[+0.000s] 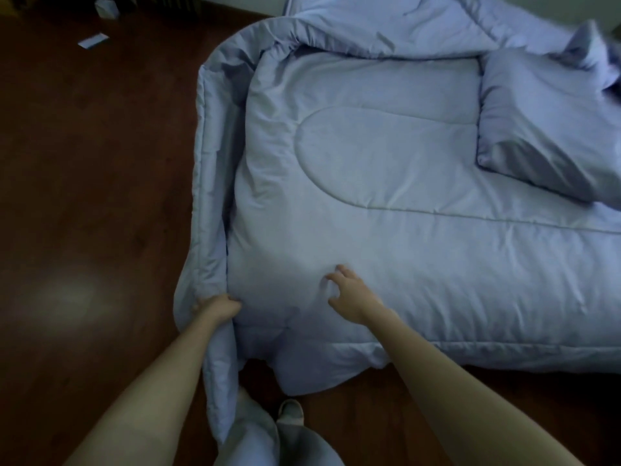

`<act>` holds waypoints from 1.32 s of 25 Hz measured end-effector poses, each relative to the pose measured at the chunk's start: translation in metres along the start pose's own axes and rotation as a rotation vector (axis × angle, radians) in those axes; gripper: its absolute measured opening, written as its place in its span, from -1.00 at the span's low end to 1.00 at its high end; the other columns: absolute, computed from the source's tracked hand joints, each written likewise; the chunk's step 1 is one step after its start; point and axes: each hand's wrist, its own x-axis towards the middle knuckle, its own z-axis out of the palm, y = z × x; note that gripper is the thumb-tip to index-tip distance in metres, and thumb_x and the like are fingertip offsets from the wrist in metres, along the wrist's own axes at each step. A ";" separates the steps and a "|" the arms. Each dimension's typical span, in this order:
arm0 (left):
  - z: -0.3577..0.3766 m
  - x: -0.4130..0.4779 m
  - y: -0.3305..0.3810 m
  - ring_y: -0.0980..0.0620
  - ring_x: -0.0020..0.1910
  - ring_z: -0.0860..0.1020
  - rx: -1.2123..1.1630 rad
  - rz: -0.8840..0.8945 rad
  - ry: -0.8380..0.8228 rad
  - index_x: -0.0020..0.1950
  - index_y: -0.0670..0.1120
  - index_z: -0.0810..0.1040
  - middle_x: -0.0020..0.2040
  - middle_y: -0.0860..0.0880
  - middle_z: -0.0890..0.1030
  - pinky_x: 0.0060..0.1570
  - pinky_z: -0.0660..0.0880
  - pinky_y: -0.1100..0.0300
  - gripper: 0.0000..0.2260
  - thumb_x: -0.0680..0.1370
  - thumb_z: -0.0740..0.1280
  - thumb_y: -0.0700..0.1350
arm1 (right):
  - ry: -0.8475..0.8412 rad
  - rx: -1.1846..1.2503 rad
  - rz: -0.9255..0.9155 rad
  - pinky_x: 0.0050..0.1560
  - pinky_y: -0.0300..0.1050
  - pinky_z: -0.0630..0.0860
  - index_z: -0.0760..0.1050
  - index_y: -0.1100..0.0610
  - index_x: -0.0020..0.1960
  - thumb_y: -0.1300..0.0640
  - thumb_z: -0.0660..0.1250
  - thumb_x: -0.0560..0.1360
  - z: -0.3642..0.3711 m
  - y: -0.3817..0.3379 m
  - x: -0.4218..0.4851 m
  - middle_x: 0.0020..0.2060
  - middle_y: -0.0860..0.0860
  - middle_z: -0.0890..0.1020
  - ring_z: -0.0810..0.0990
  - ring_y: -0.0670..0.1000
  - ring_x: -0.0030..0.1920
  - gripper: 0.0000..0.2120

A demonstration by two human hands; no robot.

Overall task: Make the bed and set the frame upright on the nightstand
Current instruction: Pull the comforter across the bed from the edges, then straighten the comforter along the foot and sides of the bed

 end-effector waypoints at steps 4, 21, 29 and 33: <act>-0.005 -0.015 0.001 -0.19 0.39 0.36 0.147 -0.044 -0.046 0.15 -0.30 0.50 0.26 -0.21 0.45 0.34 0.28 0.06 -0.77 0.62 0.20 -0.17 | -0.102 -0.058 -0.038 0.47 -0.01 0.19 0.25 0.11 0.47 0.10 0.25 0.53 -0.004 0.013 -0.013 0.51 0.09 0.17 0.16 0.11 0.51 -0.47; -0.256 -0.241 0.057 -0.06 0.39 0.41 -0.001 0.352 0.639 0.37 -0.08 0.47 0.41 -0.10 0.45 0.37 0.34 0.15 -0.61 0.56 0.27 -0.02 | 0.317 0.386 -0.388 0.18 -0.12 0.47 0.54 0.08 0.23 0.18 0.23 0.53 -0.156 -0.138 -0.051 0.16 0.00 0.63 0.57 0.03 0.17 -0.70; -0.301 -0.282 0.016 0.07 0.03 0.61 -0.176 0.611 0.630 0.13 -0.03 0.64 0.03 0.02 0.67 -0.12 0.43 0.31 -0.78 0.56 0.26 -0.11 | 0.336 0.945 -0.536 -0.28 -0.14 0.47 0.56 0.07 -0.10 0.21 0.23 0.53 -0.154 -0.295 -0.063 -0.17 0.05 0.68 0.62 0.01 -0.21 -0.86; -0.344 -0.282 -0.057 0.06 -0.03 0.62 -0.444 0.632 0.694 0.11 -0.03 0.60 0.00 0.01 0.67 -0.08 0.52 0.17 -0.81 0.55 0.29 -0.05 | 0.318 1.129 -0.619 -0.16 -0.07 0.51 0.55 0.08 -0.06 0.20 0.24 0.57 -0.137 -0.375 -0.070 -0.16 0.02 0.66 0.61 0.03 -0.17 -0.88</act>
